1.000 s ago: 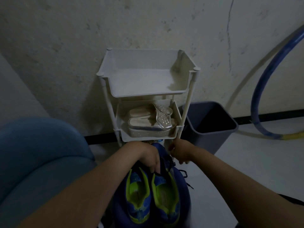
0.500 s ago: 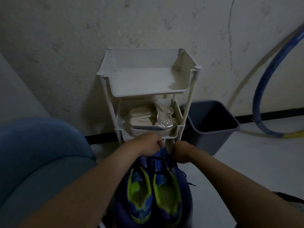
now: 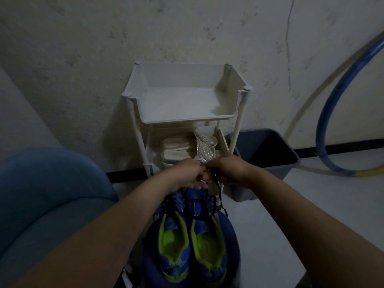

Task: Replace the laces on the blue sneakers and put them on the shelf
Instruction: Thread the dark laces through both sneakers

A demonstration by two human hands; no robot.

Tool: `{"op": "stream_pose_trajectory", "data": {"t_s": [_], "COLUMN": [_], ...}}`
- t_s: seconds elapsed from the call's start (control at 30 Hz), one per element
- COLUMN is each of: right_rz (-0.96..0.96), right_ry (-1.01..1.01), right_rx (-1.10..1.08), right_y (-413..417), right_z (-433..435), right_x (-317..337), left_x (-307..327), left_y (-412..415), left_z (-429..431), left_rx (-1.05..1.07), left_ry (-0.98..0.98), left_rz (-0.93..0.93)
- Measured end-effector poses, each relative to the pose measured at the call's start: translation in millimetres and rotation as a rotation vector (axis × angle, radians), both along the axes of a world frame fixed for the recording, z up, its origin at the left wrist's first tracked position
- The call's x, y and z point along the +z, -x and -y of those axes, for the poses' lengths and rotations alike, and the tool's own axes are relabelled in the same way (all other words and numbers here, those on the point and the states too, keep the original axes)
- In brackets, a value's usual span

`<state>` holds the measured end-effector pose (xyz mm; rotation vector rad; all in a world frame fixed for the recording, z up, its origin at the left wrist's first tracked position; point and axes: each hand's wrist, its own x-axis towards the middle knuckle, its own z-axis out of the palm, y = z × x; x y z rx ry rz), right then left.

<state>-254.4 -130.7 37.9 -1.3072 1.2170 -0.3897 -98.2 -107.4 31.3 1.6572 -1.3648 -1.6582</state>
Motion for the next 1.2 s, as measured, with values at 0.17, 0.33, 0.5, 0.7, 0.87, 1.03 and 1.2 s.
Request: {"op": "stream_pose_trajectory", "data": {"t_s": [0.17,0.33,0.5,0.7,0.87,1.03,1.2], "right_rz": [0.105,0.034,-0.259,-0.660,-0.682,-0.091,-0.276], "right_ry": [0.081,0.073,0.262,0.333,0.500,0.238,0.360], "right_rx": [-0.124,-0.206,-0.250,-0.079,0.046,0.207,0.248], "right_y": [0.7,5.5,12.2,21.9,7.9,-17.3,-11.3], "right_z": [-2.4,0.3,9.7,16.8,6.9,-9.5,-3.9], "right_x": [2.8,0.2,-11.2,-31.5,-19.2,-3.1,-6.2], "left_x": [5.8,16.4,24.4,23.3,20.8,11.7,7.0], "left_y": [-7.4,-11.0,-33.6,-82.1,-80.7,-51.8,-43.3], "left_z": [-2.7,-7.5,-1.3,6.0,2.4,2.0,5.2], "left_rx": [0.088,-0.030,-0.133,-0.271,-0.295,-0.378,-0.416], "left_ry": [-0.212,-0.202,0.167,0.287,0.300,0.341,0.380], "left_rz": [-0.421,-0.468,0.295,0.552,0.519,0.488,0.532]}}
